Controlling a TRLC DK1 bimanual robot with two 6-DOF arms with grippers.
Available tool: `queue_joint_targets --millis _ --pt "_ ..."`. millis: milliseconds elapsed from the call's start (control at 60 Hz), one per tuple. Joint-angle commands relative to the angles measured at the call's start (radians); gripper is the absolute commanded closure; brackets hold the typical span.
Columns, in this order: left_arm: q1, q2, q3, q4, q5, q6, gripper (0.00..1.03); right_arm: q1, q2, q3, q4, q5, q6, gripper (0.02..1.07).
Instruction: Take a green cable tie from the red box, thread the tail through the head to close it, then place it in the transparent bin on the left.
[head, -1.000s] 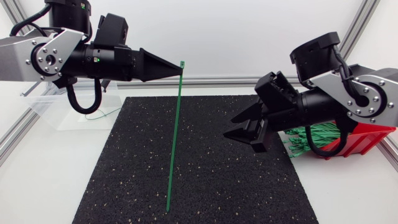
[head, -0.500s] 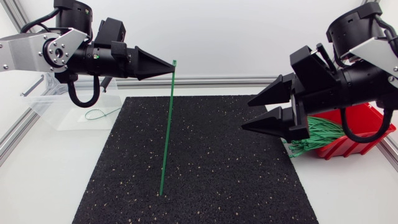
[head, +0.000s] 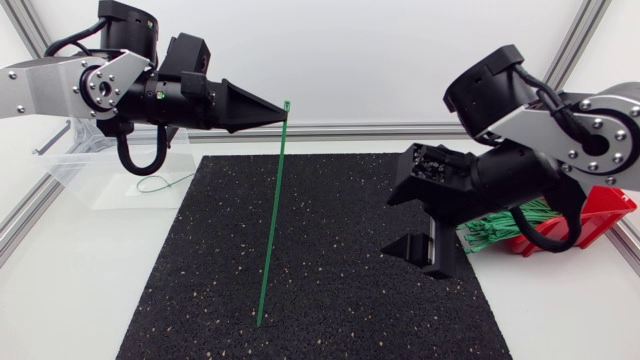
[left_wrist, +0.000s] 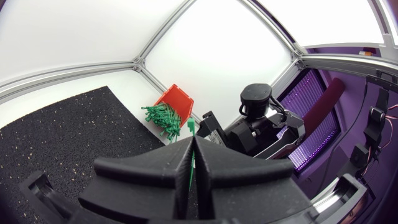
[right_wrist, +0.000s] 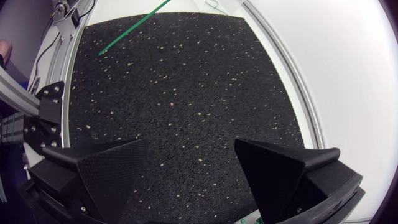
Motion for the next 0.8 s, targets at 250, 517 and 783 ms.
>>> queue_joint_targets --millis 250,517,783 --pt "-0.023 0.054 0.028 0.004 0.041 0.021 1.0 0.196 0.046 0.028 0.002 0.251 -0.058 0.06" --pt "-0.031 0.069 0.042 0.004 0.075 0.033 1.0 0.339 0.019 -0.003 0.062 0.443 -0.239 0.06" --pt "-0.051 0.097 0.063 0.003 0.081 0.038 1.0 0.432 0.025 -0.13 0.289 0.647 -0.445 0.06"
